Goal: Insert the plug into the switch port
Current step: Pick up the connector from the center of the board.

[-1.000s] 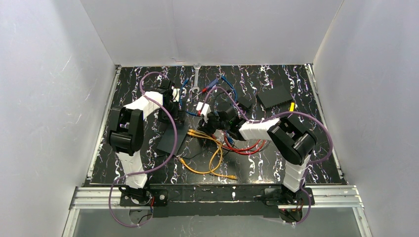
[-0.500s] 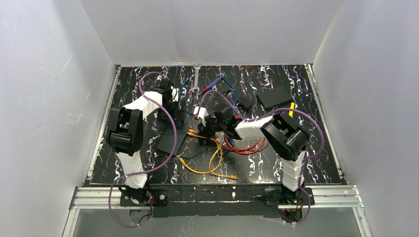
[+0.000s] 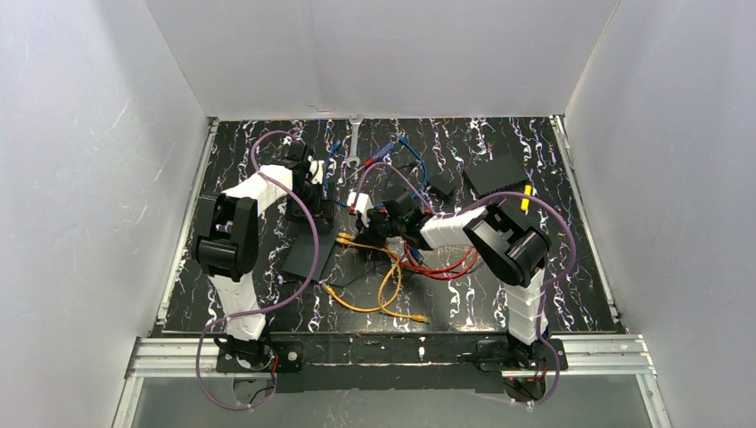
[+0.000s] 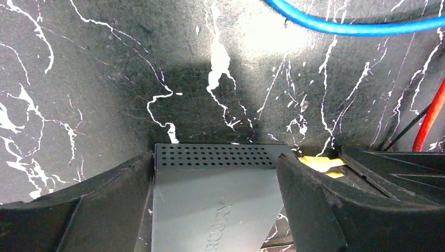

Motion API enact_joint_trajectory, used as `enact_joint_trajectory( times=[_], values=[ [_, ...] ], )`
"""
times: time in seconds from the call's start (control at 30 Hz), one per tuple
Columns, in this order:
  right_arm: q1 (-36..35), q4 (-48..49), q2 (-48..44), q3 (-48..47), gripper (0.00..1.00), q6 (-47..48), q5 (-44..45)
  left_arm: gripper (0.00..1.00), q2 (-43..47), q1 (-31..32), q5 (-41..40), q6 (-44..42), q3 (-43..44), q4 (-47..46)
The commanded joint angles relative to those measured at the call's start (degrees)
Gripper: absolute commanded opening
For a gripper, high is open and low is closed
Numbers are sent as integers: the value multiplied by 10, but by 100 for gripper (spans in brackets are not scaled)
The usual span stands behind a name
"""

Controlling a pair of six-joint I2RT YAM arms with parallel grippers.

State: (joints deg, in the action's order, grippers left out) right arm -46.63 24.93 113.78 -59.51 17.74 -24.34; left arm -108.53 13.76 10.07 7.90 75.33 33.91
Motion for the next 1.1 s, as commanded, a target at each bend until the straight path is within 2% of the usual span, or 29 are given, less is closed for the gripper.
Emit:
enact_joint_trajectory(
  times=[0.0, 0.07, 0.23, 0.4, 0.53, 0.63, 0.73, 0.97, 1.07],
  values=[
    [-10, 41, 6, -48, 1, -14, -9, 82, -1, 20, 47, -15, 3, 36],
    [-17, 38, 8, -57, 1, -17, -7, 82, 2, 21, 47, -16, 5, 36],
    [-19, 38, -2, -39, 1, -30, 35, 85, 26, 14, -19, -22, 7, 40],
    [-19, 12, -42, -13, 26, -46, 107, 87, 68, -15, -88, -15, 12, 46],
    [-17, -27, -85, 0, 41, -53, 164, 89, 132, -42, -139, -10, 12, 53],
    [-15, -59, -114, -3, 48, -59, 205, 93, 198, -50, -168, -7, 1, 52],
    [-14, -85, -131, -12, 59, -67, 239, 96, 271, -51, -178, -4, -19, 44],
    [-13, -116, -97, -70, 65, -83, 287, 98, 425, -51, -166, 13, -83, 9],
    [-13, -116, -61, -112, 65, -91, 287, 98, 467, -51, -125, 33, -107, -13]
  ],
)
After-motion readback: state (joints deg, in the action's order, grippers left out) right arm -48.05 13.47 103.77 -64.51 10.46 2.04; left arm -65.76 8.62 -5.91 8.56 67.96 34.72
